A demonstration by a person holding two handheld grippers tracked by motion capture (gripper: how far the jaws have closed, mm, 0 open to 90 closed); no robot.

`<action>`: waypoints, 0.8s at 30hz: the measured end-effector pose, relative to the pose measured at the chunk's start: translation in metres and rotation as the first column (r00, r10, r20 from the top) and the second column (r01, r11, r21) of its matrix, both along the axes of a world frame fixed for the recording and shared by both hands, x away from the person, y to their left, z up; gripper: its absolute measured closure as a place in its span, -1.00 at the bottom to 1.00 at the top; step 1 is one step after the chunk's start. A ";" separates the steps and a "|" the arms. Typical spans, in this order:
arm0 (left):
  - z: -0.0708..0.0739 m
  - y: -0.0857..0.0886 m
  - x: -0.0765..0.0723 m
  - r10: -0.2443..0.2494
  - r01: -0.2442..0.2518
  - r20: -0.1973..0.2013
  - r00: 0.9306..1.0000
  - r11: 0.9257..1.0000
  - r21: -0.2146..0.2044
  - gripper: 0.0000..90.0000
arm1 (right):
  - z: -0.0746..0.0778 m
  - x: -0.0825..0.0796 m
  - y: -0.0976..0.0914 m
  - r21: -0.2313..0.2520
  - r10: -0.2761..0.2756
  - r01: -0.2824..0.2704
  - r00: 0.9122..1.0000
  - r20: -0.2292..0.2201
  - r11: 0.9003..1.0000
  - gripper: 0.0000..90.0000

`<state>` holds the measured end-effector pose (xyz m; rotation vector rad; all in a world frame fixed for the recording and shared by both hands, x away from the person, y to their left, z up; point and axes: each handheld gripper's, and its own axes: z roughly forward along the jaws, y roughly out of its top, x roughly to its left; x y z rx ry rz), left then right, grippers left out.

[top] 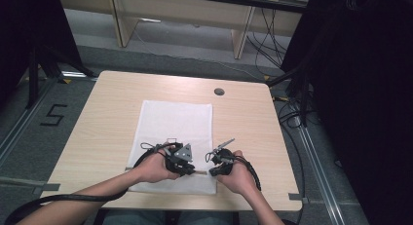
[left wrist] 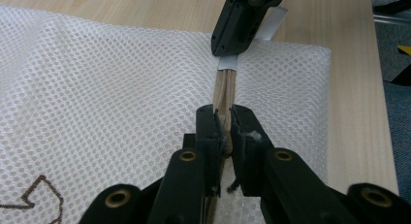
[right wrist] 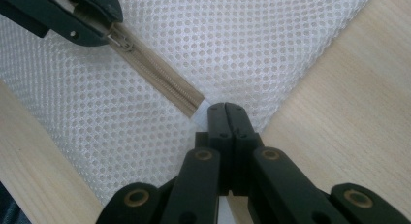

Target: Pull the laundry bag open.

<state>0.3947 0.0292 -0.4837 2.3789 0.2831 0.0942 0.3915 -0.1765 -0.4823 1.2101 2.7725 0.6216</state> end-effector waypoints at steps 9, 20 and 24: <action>0.000 0.006 0.000 -0.007 0.007 0.019 1.000 1.000 -0.005 0.83 | -0.001 0.001 -0.001 0.003 0.016 -0.016 1.000 0.009 1.000 1.00; 0.000 0.012 -0.003 -0.003 0.003 0.016 1.000 1.000 -0.011 0.83 | 0.000 0.001 -0.001 -0.002 0.011 -0.011 1.000 0.008 1.000 1.00; 0.000 0.012 -0.005 0.003 -0.003 0.013 1.000 1.000 -0.018 0.83 | 0.000 0.001 -0.001 -0.002 0.012 -0.012 1.000 0.009 1.000 1.00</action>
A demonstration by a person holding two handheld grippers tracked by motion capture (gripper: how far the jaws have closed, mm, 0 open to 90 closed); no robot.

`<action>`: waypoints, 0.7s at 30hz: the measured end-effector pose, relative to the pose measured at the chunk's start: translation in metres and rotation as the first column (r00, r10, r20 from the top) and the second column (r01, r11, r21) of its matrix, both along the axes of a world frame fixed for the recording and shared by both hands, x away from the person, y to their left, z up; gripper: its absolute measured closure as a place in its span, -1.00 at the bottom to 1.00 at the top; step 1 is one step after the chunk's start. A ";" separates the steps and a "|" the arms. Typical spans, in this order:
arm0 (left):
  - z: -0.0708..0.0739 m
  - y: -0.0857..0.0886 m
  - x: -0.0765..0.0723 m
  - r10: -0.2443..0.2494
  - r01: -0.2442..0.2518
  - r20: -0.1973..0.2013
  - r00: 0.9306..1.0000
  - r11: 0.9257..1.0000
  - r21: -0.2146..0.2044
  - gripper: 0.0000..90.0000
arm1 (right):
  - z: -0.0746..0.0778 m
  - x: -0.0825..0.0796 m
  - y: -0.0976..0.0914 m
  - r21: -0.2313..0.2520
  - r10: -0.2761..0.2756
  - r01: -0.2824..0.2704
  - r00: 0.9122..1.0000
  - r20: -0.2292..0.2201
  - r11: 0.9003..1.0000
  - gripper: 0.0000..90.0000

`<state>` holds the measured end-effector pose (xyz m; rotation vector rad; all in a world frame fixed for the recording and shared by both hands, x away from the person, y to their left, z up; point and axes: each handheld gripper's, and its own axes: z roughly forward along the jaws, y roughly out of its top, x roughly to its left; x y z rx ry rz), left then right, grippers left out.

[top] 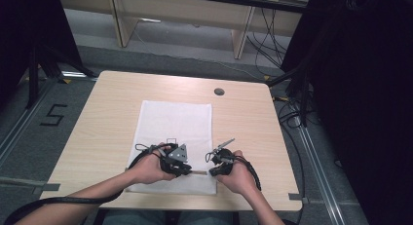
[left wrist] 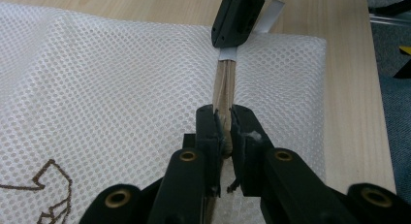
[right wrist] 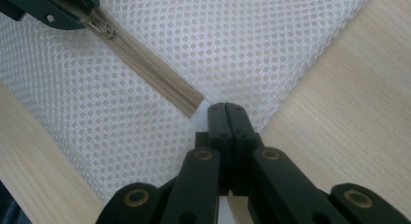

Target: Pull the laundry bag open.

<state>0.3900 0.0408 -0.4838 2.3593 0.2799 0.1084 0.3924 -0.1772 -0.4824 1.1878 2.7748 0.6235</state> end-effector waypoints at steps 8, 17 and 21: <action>-0.002 0.003 0.000 -0.003 0.003 0.008 1.000 1.000 0.003 0.83 | 0.000 0.001 0.000 -0.008 0.016 -0.016 1.000 0.009 1.000 1.00; -0.001 0.007 0.000 0.007 -0.007 0.009 1.000 1.000 0.003 0.83 | 0.000 0.001 0.000 -0.009 0.019 -0.019 1.000 0.009 1.000 1.00; -0.001 0.008 -0.001 0.000 0.000 0.006 1.000 1.000 -0.010 0.83 | 0.000 0.001 0.000 -0.009 0.021 -0.021 1.000 0.009 1.000 1.00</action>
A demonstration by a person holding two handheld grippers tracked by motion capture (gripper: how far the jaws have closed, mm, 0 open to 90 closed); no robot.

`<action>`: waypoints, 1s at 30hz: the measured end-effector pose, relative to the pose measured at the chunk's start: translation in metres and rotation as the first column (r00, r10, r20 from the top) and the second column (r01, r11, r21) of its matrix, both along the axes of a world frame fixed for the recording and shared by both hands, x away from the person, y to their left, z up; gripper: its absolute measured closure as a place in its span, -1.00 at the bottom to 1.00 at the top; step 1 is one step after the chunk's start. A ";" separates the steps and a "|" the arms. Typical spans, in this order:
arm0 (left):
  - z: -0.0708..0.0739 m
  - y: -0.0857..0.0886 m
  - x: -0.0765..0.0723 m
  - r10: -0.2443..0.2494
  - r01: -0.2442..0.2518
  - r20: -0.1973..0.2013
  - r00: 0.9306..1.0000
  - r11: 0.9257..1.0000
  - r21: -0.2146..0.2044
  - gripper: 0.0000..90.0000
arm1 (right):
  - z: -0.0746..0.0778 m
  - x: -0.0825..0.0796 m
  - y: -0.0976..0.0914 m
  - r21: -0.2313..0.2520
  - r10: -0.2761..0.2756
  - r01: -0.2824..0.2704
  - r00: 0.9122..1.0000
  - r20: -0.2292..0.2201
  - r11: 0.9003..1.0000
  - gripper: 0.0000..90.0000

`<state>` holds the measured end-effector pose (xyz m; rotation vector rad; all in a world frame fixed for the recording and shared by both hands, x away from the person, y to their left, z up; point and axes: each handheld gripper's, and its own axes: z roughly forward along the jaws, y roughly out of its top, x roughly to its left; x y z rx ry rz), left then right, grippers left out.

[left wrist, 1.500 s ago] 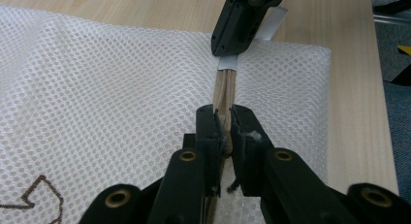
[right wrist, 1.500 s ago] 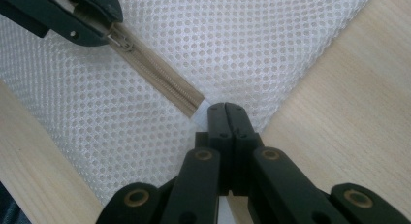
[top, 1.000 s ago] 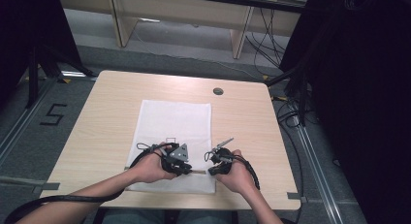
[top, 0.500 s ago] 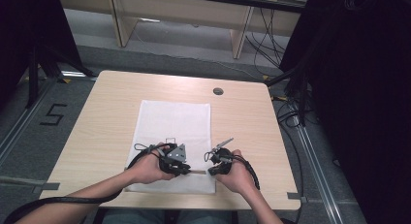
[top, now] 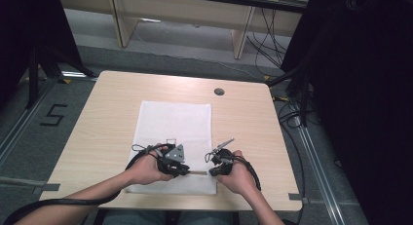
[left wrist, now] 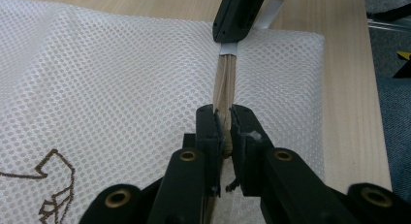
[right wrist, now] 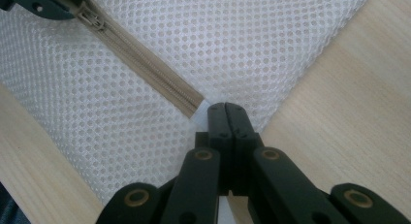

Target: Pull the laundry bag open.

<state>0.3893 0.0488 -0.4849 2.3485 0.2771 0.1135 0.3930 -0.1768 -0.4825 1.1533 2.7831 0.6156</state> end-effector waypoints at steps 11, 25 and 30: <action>-0.001 0.000 -0.001 0.020 -0.020 -0.019 1.000 1.000 -0.018 0.83 | 0.000 0.000 0.000 0.000 0.004 -0.004 1.000 0.003 1.000 1.00; -0.001 0.005 -0.001 0.026 -0.027 -0.021 0.999 0.999 -0.022 0.83 | 0.001 -0.001 0.001 -0.007 -0.015 0.015 1.000 -0.011 1.000 1.00; 0.001 0.007 0.000 0.012 -0.012 -0.009 1.000 1.000 -0.016 0.83 | 0.000 0.000 0.000 -0.005 -0.010 0.010 1.000 -0.010 1.000 1.00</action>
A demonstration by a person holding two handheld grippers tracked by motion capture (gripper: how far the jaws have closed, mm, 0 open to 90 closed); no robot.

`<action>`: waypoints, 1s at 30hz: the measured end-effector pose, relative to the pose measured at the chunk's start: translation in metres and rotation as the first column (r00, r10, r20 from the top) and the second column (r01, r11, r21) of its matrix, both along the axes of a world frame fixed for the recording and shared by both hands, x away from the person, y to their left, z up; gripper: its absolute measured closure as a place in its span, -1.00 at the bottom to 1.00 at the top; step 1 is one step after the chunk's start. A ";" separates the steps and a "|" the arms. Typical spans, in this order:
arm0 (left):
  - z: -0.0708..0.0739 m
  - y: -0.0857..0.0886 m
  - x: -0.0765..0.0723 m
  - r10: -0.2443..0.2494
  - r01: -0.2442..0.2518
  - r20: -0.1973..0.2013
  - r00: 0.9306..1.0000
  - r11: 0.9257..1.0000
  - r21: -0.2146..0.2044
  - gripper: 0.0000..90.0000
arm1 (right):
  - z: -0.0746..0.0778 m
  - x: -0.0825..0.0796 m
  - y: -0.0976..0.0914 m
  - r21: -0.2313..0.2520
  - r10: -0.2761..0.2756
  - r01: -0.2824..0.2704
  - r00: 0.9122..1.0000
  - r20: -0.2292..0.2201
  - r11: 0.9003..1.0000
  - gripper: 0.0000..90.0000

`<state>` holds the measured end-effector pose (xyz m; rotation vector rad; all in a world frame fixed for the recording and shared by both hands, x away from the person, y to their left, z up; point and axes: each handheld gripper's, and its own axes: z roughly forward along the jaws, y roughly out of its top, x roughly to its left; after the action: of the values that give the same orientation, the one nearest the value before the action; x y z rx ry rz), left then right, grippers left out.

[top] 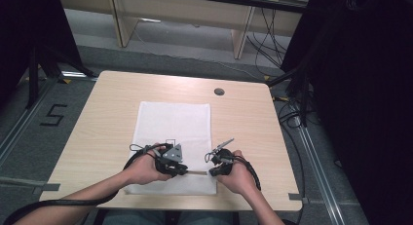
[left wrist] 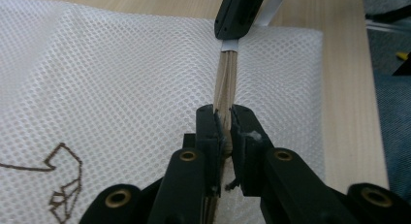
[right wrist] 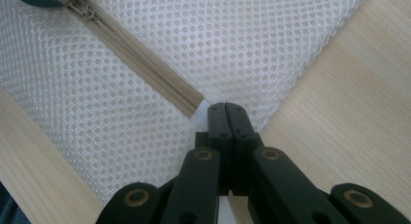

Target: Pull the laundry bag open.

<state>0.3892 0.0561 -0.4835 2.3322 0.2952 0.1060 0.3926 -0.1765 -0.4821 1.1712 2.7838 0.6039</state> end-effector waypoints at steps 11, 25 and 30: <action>0.001 0.004 -0.002 0.015 -0.015 -0.010 1.000 1.000 -0.019 0.83 | 0.000 0.001 -0.001 0.006 0.012 -0.012 1.000 0.006 1.000 1.00; 0.001 0.007 -0.002 0.022 -0.023 -0.013 1.000 1.000 -0.018 0.83 | 0.000 0.001 0.000 0.004 0.012 -0.012 1.000 0.007 1.000 1.00; 0.002 0.010 -0.001 0.021 -0.021 -0.016 1.000 1.000 -0.014 0.83 | 0.000 0.001 -0.001 0.006 0.013 -0.013 1.000 0.007 1.000 1.00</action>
<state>0.3878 0.0662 -0.4817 2.3176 0.3268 0.0956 0.3934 -0.1772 -0.4824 1.1512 2.7879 0.6165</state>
